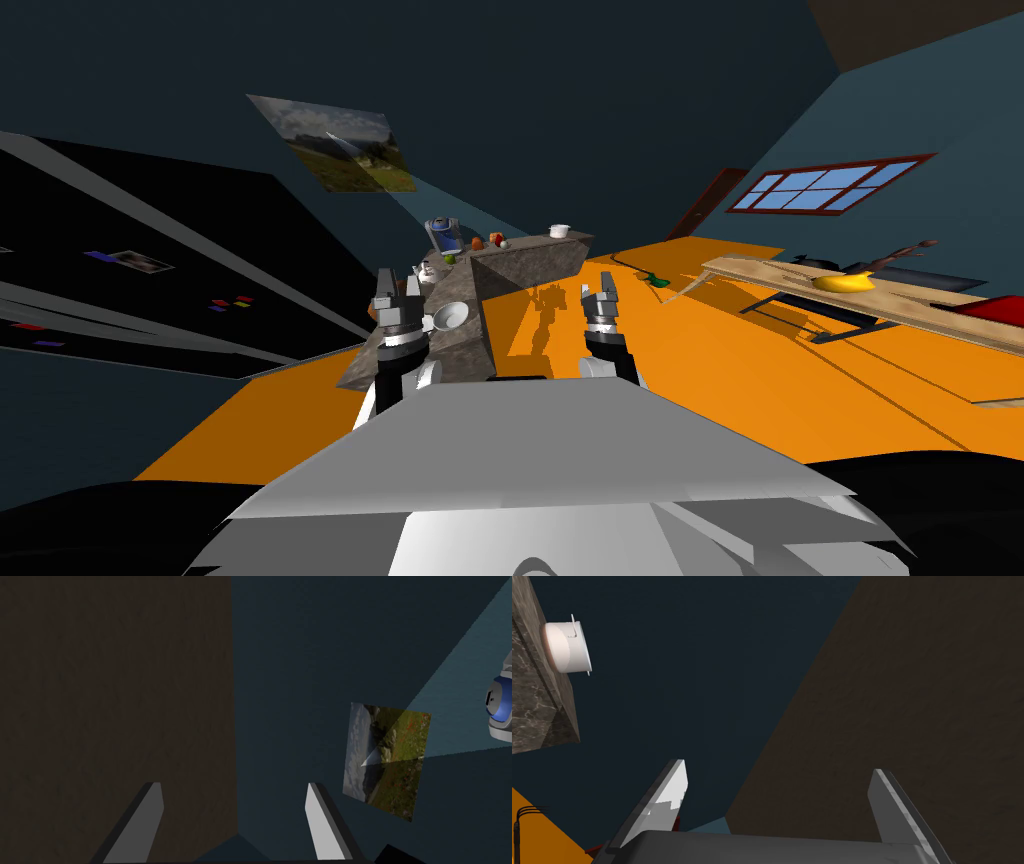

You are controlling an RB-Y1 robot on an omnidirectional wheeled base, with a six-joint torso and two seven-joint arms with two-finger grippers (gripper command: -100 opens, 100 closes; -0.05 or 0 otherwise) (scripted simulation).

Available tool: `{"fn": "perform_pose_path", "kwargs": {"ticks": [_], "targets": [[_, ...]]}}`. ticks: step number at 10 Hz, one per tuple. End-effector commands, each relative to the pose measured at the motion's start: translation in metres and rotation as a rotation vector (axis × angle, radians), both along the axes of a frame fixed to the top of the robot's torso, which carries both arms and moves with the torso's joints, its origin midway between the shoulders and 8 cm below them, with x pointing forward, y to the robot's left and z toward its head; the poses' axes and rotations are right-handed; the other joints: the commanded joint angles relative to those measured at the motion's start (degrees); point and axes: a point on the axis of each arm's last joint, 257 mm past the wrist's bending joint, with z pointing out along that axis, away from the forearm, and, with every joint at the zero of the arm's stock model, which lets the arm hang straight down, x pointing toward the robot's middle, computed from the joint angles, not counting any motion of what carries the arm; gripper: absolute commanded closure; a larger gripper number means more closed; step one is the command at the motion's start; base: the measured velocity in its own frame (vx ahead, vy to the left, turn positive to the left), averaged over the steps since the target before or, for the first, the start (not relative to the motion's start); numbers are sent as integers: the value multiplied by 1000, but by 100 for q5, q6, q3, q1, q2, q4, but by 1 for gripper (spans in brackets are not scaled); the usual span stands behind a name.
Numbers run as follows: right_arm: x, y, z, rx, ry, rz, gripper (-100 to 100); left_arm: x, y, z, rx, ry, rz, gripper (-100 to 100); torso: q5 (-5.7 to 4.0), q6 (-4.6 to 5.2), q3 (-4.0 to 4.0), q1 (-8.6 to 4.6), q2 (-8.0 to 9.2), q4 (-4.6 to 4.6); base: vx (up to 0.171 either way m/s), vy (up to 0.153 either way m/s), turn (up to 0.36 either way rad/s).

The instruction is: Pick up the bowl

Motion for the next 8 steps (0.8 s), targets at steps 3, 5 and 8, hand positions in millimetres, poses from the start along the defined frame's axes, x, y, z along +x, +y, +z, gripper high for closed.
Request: {"fn": "perform_pose_path", "kwargs": {"ticks": [3, 5, 8], "targets": [[0, 0, 0, 0, 0, 0, 0, 8, 1, 1, 32, 36, -22, -100, 0, 0, 6, 2, 11, 2, -36, -2, -16], [0, 0, 0, 0, 0, 0, 0, 15, 6, 1, 31, 70, -26, -100, -1, 0, 14, -3, 25, 5, -78, -14, -30], [0, 0, 0, 0, 0, 0, 0, 25, 15, 0, 16, 116, -26, -100, 0, 0, 18, 0, 30, 7, -77, -2, -27]]}}
